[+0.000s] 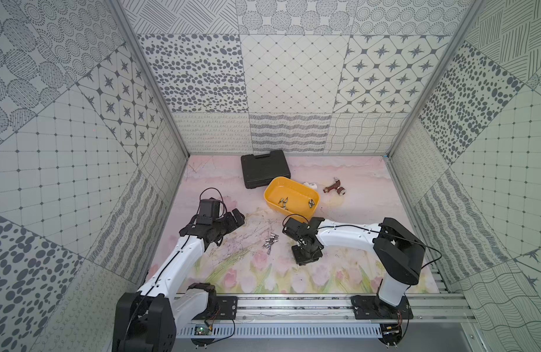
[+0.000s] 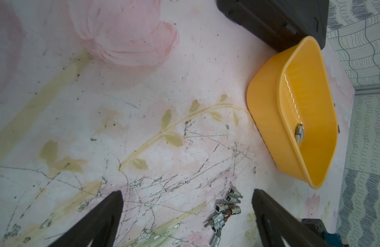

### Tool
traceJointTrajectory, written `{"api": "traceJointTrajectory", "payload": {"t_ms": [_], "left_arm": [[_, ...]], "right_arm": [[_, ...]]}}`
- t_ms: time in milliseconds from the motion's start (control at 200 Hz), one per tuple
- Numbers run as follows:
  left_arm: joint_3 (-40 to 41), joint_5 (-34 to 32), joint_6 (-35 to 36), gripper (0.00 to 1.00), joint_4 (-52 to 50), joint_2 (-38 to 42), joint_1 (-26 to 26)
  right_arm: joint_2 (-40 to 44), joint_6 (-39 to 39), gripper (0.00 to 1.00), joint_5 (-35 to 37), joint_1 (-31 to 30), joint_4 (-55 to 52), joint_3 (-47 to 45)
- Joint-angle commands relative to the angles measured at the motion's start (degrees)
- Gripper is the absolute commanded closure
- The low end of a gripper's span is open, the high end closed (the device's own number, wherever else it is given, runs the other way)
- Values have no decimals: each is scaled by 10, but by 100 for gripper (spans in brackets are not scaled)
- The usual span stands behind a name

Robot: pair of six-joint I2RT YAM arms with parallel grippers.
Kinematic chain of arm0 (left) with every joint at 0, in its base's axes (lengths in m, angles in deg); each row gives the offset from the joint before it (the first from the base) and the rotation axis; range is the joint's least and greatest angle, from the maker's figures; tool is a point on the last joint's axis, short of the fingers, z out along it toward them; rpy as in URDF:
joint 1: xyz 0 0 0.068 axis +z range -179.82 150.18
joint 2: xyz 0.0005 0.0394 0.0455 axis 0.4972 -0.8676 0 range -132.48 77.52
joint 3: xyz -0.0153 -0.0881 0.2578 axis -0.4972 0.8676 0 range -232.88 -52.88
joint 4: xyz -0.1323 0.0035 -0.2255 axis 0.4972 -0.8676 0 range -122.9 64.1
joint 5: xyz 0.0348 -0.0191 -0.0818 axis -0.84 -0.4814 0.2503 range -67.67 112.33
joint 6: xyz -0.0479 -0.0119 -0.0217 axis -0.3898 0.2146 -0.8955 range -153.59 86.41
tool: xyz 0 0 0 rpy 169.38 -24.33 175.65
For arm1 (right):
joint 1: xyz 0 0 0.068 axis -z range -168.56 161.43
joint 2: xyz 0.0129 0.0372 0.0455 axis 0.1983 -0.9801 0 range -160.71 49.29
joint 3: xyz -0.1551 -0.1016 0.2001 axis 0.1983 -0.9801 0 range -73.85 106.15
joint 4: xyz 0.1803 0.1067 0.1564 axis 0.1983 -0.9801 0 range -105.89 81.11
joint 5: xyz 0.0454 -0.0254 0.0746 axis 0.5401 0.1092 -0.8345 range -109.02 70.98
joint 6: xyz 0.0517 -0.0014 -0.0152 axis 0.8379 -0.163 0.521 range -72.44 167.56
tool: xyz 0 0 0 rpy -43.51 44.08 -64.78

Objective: Put the bit on the desktop into the storage box
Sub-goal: Pick up the screwdriver bit from the center of the board.

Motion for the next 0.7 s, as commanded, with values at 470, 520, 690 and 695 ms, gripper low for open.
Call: {"api": "traceJointTrajectory", "payload": {"t_ms": [470,520,690,695], "left_arm": [[-12,5,9,1,3,-5,8],[-13,5,9,1,4,-6,8],[-12,5,11,1,1,-5,9],[-12,5,10,1,1,-5,9]], "right_arm": [[-24,33,80,34,-30,-21,-15],[-21,33,81,37,-30,-21,-16],[-9,32,85,49,-30,-20,-11],[-9,32,85,49,-29,-20,-10]]}}
